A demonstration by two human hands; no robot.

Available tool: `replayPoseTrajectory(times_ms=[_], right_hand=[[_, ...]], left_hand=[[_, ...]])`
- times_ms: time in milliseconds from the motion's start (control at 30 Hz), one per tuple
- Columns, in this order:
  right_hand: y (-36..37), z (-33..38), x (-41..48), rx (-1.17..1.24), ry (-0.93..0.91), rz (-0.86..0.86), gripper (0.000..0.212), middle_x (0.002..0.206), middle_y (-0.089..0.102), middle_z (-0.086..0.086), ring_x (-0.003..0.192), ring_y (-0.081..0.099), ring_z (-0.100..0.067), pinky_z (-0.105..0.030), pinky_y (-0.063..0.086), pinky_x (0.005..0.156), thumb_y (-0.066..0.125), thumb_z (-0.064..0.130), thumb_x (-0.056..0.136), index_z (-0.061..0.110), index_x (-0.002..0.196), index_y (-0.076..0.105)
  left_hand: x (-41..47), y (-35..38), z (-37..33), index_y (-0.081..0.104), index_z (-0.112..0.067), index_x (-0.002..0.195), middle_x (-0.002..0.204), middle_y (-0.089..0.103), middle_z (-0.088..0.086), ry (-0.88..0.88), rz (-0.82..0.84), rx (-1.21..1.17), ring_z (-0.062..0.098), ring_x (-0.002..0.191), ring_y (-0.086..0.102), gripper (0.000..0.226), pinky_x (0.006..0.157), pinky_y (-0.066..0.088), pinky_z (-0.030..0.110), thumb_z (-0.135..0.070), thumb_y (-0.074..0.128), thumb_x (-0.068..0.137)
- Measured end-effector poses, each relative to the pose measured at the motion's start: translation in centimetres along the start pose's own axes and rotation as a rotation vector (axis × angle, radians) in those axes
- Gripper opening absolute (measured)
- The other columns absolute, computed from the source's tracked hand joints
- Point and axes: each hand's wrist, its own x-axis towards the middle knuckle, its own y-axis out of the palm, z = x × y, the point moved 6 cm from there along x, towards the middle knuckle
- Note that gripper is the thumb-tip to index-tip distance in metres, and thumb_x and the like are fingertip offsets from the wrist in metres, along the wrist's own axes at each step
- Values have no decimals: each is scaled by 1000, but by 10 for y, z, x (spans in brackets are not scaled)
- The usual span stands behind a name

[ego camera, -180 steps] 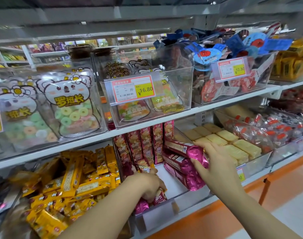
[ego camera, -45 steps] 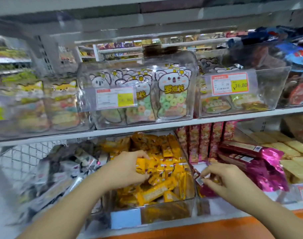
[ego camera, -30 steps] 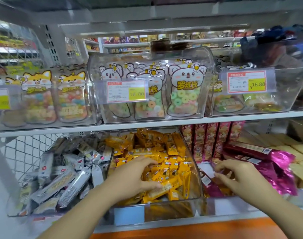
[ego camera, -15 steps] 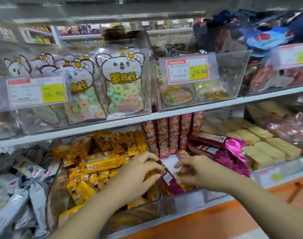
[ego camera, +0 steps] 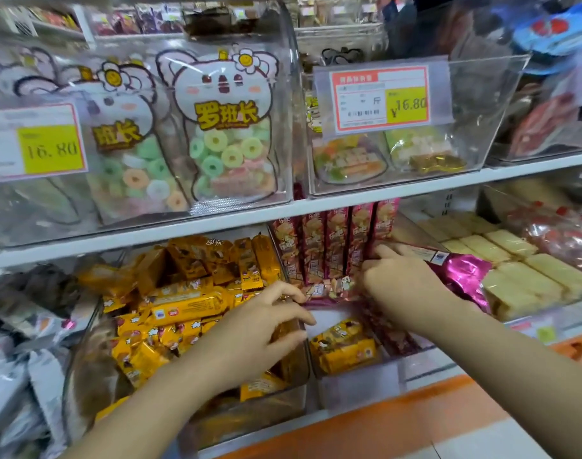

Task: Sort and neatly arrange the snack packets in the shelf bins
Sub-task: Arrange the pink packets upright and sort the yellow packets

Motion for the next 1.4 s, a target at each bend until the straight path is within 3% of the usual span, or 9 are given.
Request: replayPoseTrajectory(times_ms=[100,233,333,433,600,833,1000,1200,1400], right_hand=[[5,10,4,-34,-52,19,28,51,58,-2,61,59,-24,-31,45,55,86,11,34,14,48,62],[31,23,6,221,-111,281,25,105,62,-7,99,60,-27,-35,49,75,56,4,81,15,103,63],[50,27,3,549,-109,533,53,122,59,-3,111,55,-23,-33,49,88,73,18,77,21,127,55],[65,37,0,523,-170,696,75,134,50,-1,119,48,-23,-33,46,91,76,26,74,28,139,39],[72,51,9,275,-310,615,64,118,57,-5,104,55,-27,-39,53,79,73,23,72,25,129,45],[63,42,18,351,-221,511,70,115,61,-1,102,57,-24,-27,41,69,76,37,69,27,132,47],[71,45,10,313,-259,601,88,135,42,-3,116,49,-26,-37,49,86,76,31,70,24,143,29],[79,52,10,239,-220,655,74,149,25,-13,127,40,-31,-39,43,100,64,21,80,10,144,28],[79,46,3,479,-106,616,58,109,60,-8,91,59,-24,-37,54,77,68,40,77,16,123,42]], left_hand=[[0,-1,-1,56,-44,115,127,26,-31,3,27,-11,-9,114,35,23,95,35,16,-44,47,94],[-1,-2,0,54,-45,118,131,23,-32,16,48,-22,-10,117,32,25,98,32,16,-44,48,94],[-1,-1,2,51,-48,120,128,20,-36,29,53,-18,-10,116,33,26,98,33,17,-45,48,94],[-3,0,3,49,-52,120,123,18,-40,36,62,-39,-12,113,33,27,96,34,17,-45,47,93],[-3,1,4,47,-54,121,124,16,-41,46,69,-57,-11,116,34,29,97,35,18,-46,47,93],[-3,2,7,47,-53,121,128,15,-41,56,53,-66,-15,117,32,28,96,33,14,-47,47,93],[-2,2,6,48,-53,121,129,15,-42,57,56,-66,-18,112,32,28,82,34,5,-46,47,93],[-2,1,5,46,-55,121,131,16,-40,46,64,-55,-13,107,38,30,73,33,5,-44,48,94],[-2,-1,2,48,-50,123,135,18,-34,44,68,-44,-7,115,37,30,91,36,16,-42,49,94]])
